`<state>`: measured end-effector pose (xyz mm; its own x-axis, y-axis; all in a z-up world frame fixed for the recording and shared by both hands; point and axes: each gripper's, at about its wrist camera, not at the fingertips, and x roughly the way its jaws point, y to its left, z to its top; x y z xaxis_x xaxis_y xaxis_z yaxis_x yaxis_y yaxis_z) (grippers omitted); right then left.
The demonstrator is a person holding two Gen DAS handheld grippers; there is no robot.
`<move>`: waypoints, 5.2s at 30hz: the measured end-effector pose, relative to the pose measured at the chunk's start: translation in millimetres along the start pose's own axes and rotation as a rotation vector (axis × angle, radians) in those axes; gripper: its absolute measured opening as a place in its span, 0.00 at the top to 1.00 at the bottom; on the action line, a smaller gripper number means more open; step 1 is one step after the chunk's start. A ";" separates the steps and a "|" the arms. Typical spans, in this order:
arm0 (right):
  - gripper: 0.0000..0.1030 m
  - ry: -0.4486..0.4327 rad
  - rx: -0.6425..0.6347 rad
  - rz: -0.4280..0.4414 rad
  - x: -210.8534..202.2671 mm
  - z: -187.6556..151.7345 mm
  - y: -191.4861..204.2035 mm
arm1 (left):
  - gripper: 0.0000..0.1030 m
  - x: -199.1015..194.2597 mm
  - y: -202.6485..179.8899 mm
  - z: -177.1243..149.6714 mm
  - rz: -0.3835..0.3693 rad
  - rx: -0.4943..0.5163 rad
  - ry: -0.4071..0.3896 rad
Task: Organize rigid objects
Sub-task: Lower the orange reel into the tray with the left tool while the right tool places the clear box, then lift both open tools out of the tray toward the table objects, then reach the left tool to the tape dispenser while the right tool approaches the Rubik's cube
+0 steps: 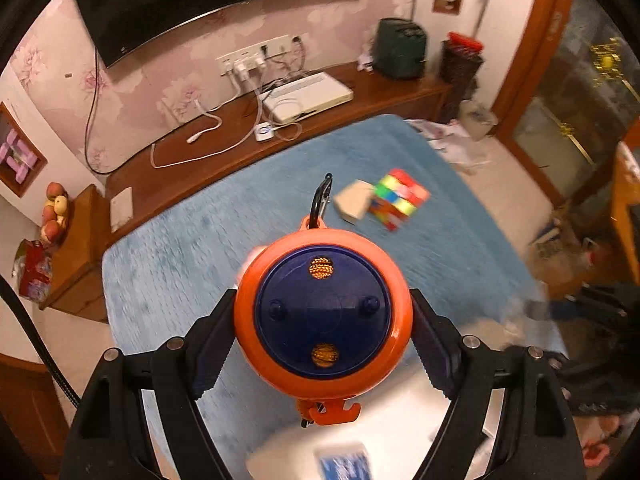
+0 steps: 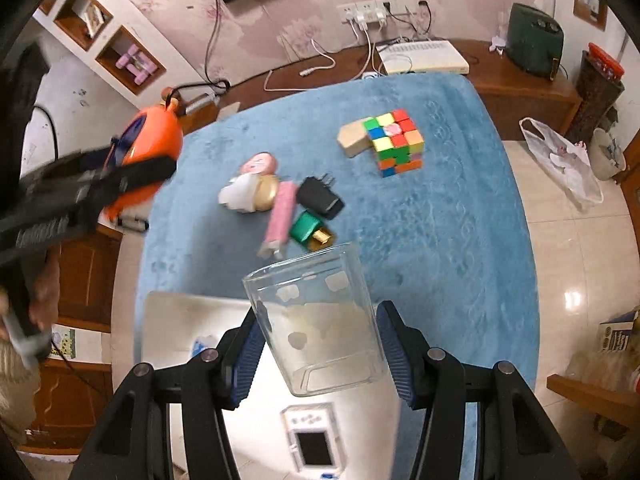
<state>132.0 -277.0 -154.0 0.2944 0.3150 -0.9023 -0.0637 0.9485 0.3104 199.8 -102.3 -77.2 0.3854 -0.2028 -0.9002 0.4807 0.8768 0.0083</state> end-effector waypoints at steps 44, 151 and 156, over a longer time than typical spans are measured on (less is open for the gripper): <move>0.27 0.104 -0.136 -0.335 79.1 -105.8 40.2 | 0.19 66.4 -33.2 -170.7 -0.035 -0.041 0.204; 0.27 0.023 -0.020 -0.221 116.5 146.7 -71.1 | 0.19 131.6 57.4 -33.0 0.039 0.303 0.149; 0.27 0.063 -0.008 -0.215 140.8 156.2 -73.9 | 0.19 149.5 57.3 -30.0 0.030 0.370 0.176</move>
<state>327.1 -308.0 -257.2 0.2416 0.1071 -0.9644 -0.0137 0.9942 0.1070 261.3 -69.3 -224.4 0.2779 -0.0738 -0.9578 0.7349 0.6584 0.1625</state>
